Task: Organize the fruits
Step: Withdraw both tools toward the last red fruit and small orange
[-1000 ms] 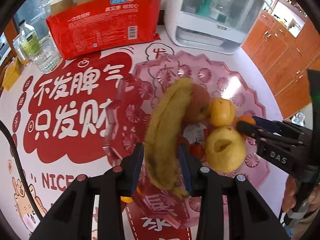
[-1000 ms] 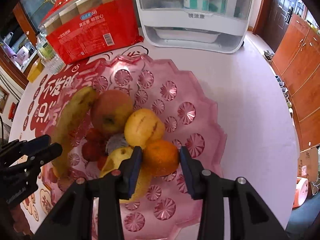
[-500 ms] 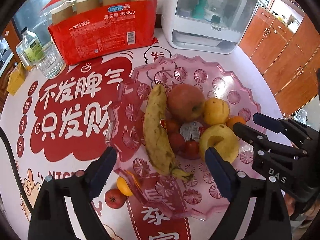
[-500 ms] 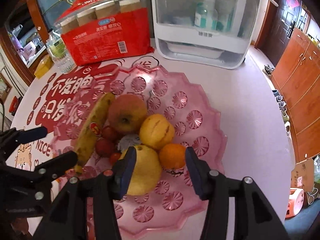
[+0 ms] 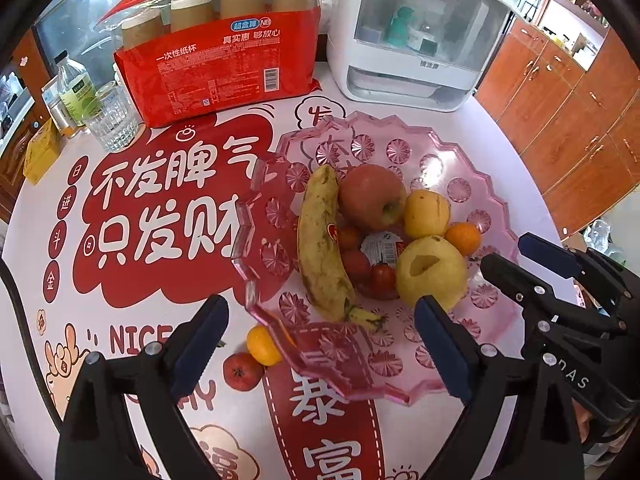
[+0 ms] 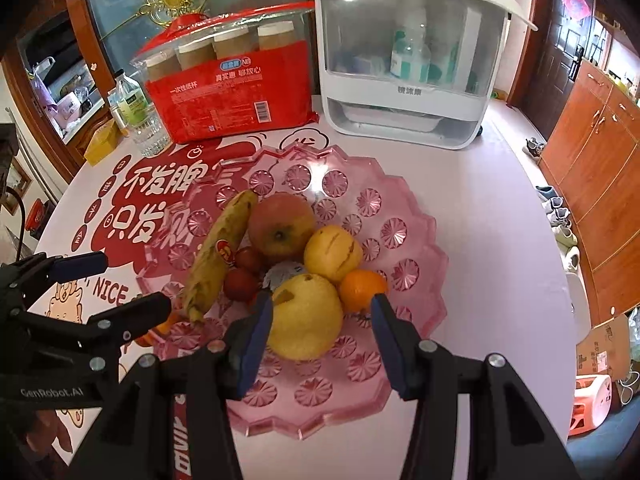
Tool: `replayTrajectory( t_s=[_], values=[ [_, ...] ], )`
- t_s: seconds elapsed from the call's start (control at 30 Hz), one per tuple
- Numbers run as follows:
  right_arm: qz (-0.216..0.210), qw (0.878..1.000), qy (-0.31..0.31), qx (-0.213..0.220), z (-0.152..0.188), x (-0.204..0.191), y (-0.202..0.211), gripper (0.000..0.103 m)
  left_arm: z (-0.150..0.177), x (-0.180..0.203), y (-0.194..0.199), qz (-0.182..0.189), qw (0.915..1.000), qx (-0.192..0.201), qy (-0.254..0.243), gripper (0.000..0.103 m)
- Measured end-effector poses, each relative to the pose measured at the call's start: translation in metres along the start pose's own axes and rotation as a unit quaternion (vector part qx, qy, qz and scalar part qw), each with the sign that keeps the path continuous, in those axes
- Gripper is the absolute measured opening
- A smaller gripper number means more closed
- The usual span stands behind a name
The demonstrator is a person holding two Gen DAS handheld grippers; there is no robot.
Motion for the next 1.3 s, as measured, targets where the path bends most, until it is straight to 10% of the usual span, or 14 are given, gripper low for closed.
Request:
replayTrajectory(
  t_s=[0.7, 1.3],
  values=[
    [0.007, 0.998, -0.016, 0.068, -0.002, -0.036, 0.091, 0.051, 0.003, -0.014, 0.102, -0.017, 0.9976, 0.052, -0.043, 0.100],
    [-0.012, 0.993, -0.016, 0.120, -0.013, -0.122, 0.132, 0.051, -0.016, -0.097, 0.177, -0.063, 0.9874, 0.121, -0.080, 0.100]
  ],
)
Point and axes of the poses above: each gripper's, at about its wrist camera, not at the fingertips, and y roughly against the way its jaws point, x to its right, z to its underside, the point moved 4 cm from there along -y, roughly the way its jaws point
